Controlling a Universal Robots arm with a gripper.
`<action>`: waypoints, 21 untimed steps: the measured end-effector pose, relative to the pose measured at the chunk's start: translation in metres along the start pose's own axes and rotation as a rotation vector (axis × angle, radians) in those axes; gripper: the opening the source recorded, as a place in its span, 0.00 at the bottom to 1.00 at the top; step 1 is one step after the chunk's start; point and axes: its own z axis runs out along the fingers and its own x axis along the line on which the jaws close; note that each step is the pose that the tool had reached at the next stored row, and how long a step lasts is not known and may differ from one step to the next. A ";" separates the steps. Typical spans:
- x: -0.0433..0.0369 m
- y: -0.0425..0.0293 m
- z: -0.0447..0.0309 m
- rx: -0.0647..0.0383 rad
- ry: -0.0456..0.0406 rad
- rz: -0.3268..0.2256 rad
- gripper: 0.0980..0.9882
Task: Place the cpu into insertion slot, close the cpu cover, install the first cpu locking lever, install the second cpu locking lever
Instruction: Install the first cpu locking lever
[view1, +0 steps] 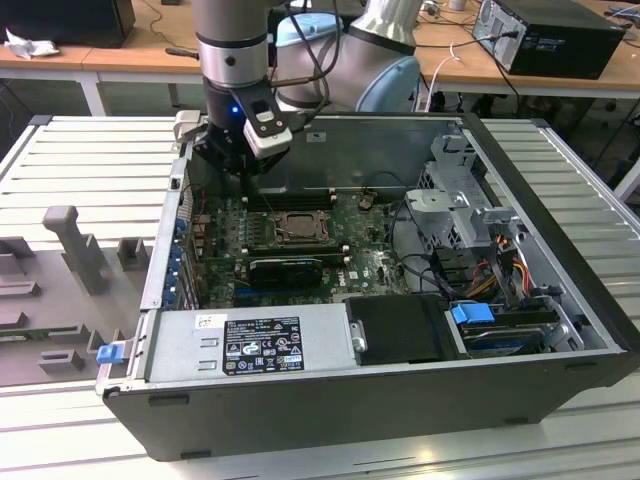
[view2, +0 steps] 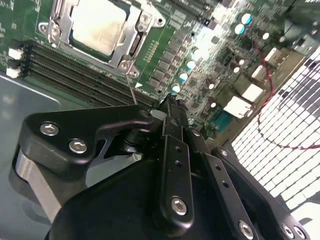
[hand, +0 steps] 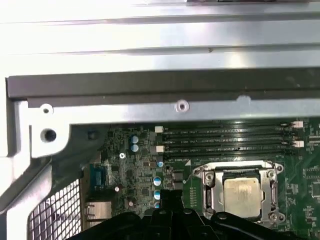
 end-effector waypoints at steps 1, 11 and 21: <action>0.0001 0.0025 0.0004 0.000 0.0000 0.000 0.01; -0.0151 0.0189 0.0035 0.000 0.0003 -0.001 0.01; -0.0599 0.0213 0.0074 0.000 0.0002 -0.002 0.01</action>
